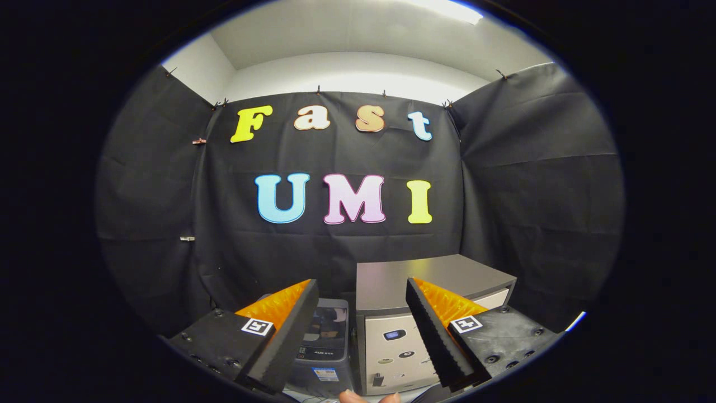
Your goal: Put the clothes into the washing machine and then close the washing machine lid.
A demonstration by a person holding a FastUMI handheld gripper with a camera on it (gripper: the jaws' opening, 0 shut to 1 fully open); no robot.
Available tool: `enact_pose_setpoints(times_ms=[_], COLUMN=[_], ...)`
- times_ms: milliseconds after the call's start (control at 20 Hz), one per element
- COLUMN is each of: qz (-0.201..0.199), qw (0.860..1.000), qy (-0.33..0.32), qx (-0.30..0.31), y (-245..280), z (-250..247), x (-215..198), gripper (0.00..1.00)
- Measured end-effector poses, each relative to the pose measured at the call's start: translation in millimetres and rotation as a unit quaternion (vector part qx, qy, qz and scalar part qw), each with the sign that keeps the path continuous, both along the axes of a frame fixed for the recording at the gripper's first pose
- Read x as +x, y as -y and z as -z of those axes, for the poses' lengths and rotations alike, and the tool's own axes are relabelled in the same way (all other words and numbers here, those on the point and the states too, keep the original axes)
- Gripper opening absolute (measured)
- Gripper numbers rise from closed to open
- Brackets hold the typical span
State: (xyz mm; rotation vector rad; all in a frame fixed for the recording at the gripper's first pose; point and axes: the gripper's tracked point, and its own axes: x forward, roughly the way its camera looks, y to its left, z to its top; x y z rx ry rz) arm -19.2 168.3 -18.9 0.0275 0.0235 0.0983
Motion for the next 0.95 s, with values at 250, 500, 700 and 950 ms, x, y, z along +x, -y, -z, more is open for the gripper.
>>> enact_pose_setpoints(times_ms=[250,500,700,950], qz=[0.001,-0.002,-0.002,-0.002], qw=[1.0,1.0,1.0,1.0], qy=[0.0,0.005,0.0,-0.001], qx=[0.005,0.0,0.001,0.002], y=[-0.4,-2.7,-2.8,-3.1], z=[-2.0,-3.4,-1.5,0.1], x=[-2.0,-5.7,-6.1,-4.5], gripper=[0.99,0.99,0.99,0.99])
